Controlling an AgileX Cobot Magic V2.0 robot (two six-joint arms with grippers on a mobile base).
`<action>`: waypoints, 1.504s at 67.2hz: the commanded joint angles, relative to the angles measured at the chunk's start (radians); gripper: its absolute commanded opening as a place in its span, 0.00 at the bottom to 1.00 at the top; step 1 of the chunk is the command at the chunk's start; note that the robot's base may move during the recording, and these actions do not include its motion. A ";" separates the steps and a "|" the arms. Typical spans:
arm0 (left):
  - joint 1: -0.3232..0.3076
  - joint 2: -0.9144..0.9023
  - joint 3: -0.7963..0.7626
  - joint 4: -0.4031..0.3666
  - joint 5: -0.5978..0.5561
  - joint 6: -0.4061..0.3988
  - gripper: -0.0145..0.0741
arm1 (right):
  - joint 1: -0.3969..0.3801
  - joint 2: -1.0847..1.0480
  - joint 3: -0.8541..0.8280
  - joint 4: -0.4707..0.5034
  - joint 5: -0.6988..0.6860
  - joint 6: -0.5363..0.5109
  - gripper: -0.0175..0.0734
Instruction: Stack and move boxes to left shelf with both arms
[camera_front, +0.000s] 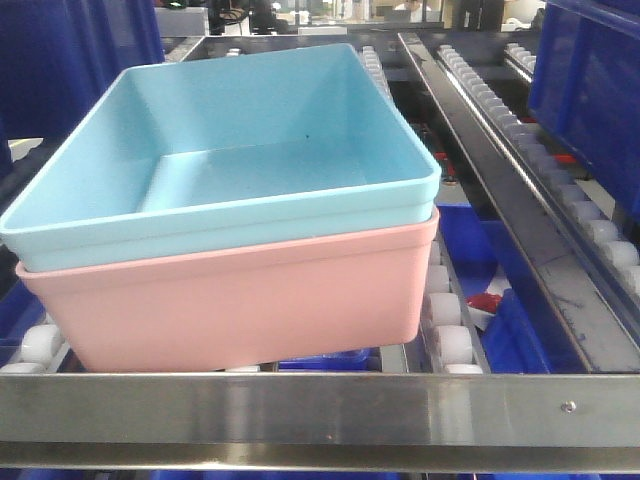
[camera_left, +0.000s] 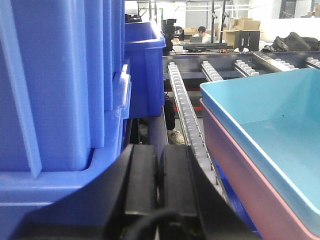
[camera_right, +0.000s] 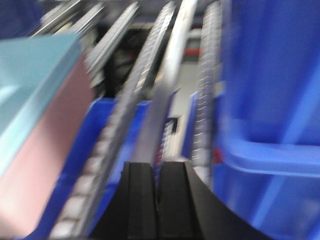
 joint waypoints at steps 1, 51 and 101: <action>0.001 -0.015 0.031 -0.007 -0.082 0.006 0.15 | -0.074 -0.059 0.009 0.021 -0.101 -0.025 0.25; 0.001 -0.015 0.031 -0.007 -0.082 0.006 0.15 | -0.202 -0.278 0.182 0.098 -0.158 -0.128 0.25; 0.001 -0.015 0.031 -0.007 -0.082 0.006 0.15 | -0.202 -0.278 0.183 0.098 -0.158 -0.128 0.25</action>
